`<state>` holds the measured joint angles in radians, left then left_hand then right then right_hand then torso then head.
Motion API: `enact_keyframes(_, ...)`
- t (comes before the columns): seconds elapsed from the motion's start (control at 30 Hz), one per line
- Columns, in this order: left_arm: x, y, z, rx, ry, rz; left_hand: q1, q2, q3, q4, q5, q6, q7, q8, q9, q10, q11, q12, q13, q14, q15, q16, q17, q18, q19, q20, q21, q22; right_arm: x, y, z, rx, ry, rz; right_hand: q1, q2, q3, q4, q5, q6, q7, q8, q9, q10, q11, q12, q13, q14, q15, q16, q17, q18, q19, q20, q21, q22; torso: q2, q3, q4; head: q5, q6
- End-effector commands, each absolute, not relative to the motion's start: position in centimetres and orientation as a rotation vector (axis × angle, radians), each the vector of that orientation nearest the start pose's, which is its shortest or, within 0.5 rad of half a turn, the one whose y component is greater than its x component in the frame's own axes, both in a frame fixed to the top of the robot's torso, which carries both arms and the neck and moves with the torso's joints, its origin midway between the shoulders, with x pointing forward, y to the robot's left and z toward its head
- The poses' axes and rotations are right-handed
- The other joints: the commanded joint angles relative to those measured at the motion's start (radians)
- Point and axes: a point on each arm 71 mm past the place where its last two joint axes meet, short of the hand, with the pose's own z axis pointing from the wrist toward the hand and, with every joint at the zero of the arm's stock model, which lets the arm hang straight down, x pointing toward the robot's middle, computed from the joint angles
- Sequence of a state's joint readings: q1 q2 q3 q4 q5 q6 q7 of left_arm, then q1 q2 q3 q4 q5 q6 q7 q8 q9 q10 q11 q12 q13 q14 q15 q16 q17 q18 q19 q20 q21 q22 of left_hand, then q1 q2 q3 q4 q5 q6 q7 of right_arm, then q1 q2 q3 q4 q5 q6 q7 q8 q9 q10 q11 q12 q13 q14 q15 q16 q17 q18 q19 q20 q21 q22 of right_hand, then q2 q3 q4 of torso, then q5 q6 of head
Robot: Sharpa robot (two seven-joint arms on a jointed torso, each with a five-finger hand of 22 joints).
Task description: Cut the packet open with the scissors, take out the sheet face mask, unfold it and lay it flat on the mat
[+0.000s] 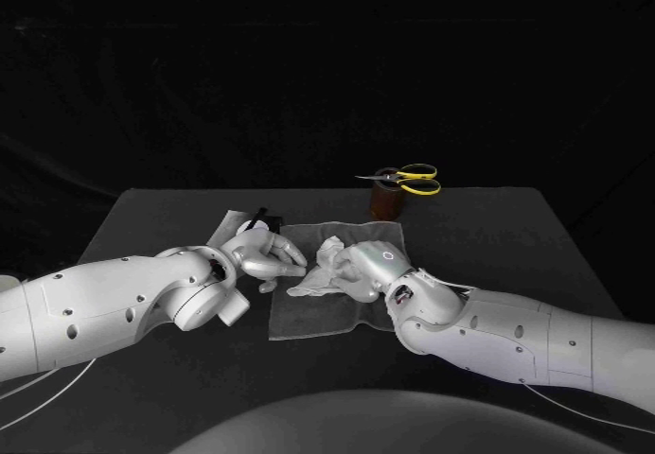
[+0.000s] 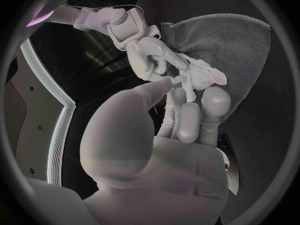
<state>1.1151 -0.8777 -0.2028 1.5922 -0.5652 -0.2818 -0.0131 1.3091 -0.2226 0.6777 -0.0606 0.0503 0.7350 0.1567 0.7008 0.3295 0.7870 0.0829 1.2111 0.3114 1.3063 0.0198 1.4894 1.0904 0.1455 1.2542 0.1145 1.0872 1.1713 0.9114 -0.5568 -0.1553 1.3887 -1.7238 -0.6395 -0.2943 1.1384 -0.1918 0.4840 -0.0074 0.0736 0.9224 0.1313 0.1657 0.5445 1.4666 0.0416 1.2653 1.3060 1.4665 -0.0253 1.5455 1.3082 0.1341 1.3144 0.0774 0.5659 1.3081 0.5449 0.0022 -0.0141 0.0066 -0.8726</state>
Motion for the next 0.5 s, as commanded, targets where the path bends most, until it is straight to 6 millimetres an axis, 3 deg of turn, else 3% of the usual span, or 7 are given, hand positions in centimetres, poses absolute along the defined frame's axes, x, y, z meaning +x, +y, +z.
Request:
enact_keyframes(0.03, 42.18, 20.23, -28.51, -0.691, 2.09, -1.054, -0.008, 0.003, 0.002, 0.002, -0.002, -0.006, 0.001, -0.004, -0.001, 0.006, 0.001, 0.005, 0.001, 0.006, -0.001, 0.004, 0.001, -0.019, 0.004, -0.003, -0.002, 0.0, 40.36, -9.57, -33.39, -0.192, 1.666, 0.688, 0.0, -0.02, -0.019, 0.003, 0.017, -0.009, 0.004, -0.012, -0.005, 0.018, 0.007, -0.008, 0.082, 0.08, 0.007, -0.009, 0.2, 0.014, -0.007, 0.004, -0.016, 0.049, -0.001, 0.0009, 0.0001, -0.001, 0.0)
enact_keyframes(0.3, 42.22, 20.07, -28.56, -0.686, 2.096, -1.054, -0.009, 0.002, 0.002, 0.002, -0.002, -0.007, 0.002, -0.005, -0.002, 0.005, 0.001, 0.006, 0.001, 0.007, 0.0, 0.005, 0.003, -0.02, 0.005, -0.003, 0.0, 0.001, 40.49, -9.36, -33.65, -0.207, 1.687, 0.669, 0.002, -0.027, -0.035, 0.007, 0.023, -0.013, 0.006, -0.02, -0.008, 0.013, 0.009, -0.015, 0.078, 0.079, 0.01, -0.01, 0.197, 0.016, -0.011, 0.008, -0.027, 0.046, -0.001, -0.0007, 0.0013, -0.002, 0.0)
enact_keyframes(0.5, 42.18, 19.95, -28.57, -0.684, 2.102, -1.056, -0.01, 0.001, 0.001, 0.003, -0.002, -0.008, 0.002, -0.005, -0.003, 0.005, 0.001, 0.006, 0.001, 0.008, 0.0, 0.005, 0.004, -0.02, 0.007, -0.003, 0.003, 0.003, 40.96, -9.36, -33.96, -0.211, 1.684, 0.644, 0.02, -0.017, -0.039, 0.005, 0.022, 0.001, 0.004, -0.019, -0.009, 0.013, 0.007, -0.012, 0.08, 0.08, 0.009, -0.008, 0.2, 0.016, -0.01, 0.01, -0.023, 0.046, 0.001, -0.0015, 0.003, -0.003, 0.0)
